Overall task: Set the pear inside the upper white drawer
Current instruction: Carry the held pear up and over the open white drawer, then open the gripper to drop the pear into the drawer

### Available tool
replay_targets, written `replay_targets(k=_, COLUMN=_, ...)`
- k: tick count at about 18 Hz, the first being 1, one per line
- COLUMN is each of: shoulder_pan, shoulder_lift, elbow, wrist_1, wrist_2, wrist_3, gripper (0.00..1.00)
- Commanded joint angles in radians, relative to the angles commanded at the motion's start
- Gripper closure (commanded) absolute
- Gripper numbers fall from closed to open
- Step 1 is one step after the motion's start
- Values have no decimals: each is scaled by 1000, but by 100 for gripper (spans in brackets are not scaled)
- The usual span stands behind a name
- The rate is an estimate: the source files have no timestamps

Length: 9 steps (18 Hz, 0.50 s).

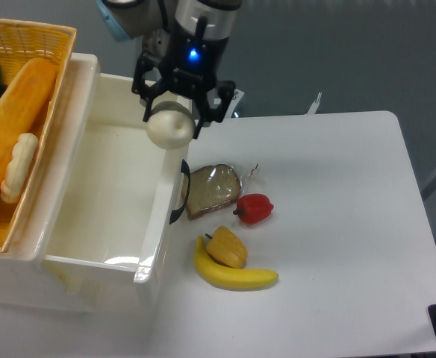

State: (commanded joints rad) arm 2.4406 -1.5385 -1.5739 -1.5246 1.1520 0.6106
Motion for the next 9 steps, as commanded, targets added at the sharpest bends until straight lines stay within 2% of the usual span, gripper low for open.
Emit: replay_targets(k=9, shoulder_pan=-48, shoulder_lift=-15, elbow=-25, wrist_1=-28, wrist_2=2, wrist_3=-3, gripper=28)
